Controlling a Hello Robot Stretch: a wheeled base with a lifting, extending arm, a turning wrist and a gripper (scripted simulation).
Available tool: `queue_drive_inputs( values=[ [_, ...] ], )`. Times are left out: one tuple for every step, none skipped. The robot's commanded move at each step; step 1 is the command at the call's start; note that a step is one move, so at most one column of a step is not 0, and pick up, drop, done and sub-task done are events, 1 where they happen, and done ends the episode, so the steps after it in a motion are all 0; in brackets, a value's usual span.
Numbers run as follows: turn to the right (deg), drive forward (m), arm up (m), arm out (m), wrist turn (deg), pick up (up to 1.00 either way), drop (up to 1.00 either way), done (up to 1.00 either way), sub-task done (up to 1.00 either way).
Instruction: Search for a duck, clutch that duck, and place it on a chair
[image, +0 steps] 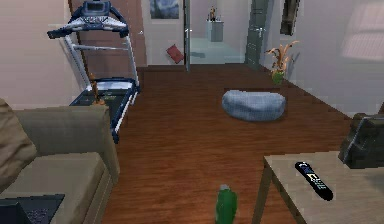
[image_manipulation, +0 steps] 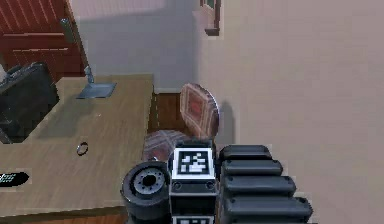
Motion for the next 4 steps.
queue_drive_inputs(
  values=[
    [0.0,0.0,0.0,0.48,0.0,0.0,0.0,0.0,0.0],
    [0.0,0.0,0.0,0.0,45.0,0.0,0.0,0.0,0.0],
    [0.0,0.0,0.0,0.0,42.0,0.0,0.0,0.0,0.0],
    [0.0,0.0,-0.38,0.0,0.0,0.0,0.0,0.0,0.0]
  ],
)
